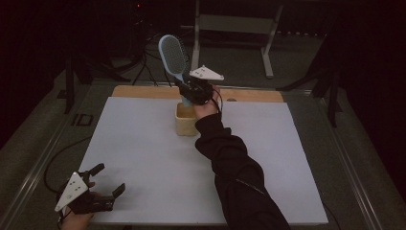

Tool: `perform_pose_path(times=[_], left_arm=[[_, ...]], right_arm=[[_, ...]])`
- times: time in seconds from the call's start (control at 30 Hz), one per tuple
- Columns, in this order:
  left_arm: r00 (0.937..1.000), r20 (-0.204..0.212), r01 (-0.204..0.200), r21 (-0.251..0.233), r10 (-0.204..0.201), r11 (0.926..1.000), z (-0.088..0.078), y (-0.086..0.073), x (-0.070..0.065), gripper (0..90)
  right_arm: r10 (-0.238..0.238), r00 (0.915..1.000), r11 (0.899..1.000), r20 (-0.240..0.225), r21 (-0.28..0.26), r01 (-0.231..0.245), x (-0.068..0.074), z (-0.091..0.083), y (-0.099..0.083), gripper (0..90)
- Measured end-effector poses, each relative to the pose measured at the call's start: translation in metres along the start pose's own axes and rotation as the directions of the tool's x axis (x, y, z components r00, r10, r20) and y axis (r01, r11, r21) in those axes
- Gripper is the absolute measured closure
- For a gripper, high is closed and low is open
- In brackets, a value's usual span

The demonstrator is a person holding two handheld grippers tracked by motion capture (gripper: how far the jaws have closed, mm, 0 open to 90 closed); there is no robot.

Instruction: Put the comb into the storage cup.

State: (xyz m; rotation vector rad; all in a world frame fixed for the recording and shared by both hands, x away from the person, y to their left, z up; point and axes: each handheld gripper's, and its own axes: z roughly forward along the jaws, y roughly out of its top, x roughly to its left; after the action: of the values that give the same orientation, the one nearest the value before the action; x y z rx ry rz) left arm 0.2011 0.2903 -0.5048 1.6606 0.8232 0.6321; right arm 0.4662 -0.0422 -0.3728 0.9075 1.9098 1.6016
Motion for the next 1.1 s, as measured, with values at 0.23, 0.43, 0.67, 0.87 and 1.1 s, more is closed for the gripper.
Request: perform_pose_path(times=[0.23, 0.43, 0.67, 0.87, 1.1], left_arm=[[1.0000, 0.002, 0.001, -0.003, -0.001, 1.0000, 0.000, 0.000, 0.000, 0.0], [1.0000, -0.002, 0.005, -0.005, -0.005, 1.0000, -0.001, 0.000, 0.001, 0.0], [1.0000, 0.001, 0.007, -0.003, -0.007, 1.0000, 0.000, 0.000, 0.000, 0.0], [1.0000, 0.001, 0.008, -0.003, -0.008, 1.0000, 0.000, 0.000, 0.000, 0.0], [1.0000, -0.001, 0.007, -0.003, -0.007, 1.0000, 0.000, 0.000, 0.000, 0.0]], right_arm=[[0.002, 0.9999, 1.000, 0.016, 0.003, -0.002, -0.001, 0.008, -0.006, 70.1], [-0.009, 0.9996, 1.000, 0.027, 0.014, 0.009, -0.005, 0.014, -0.013, 70.1], [0.002, 0.9997, 1.000, 0.023, 0.024, -0.003, -0.008, 0.017, -0.025, 70.1], [0.017, 0.9996, 0.999, 0.023, 0.030, -0.018, -0.012, 0.020, -0.033, 70.1], [0.010, 0.9995, 0.999, 0.031, 0.043, -0.011, -0.013, 0.022, -0.041, 70.1]])
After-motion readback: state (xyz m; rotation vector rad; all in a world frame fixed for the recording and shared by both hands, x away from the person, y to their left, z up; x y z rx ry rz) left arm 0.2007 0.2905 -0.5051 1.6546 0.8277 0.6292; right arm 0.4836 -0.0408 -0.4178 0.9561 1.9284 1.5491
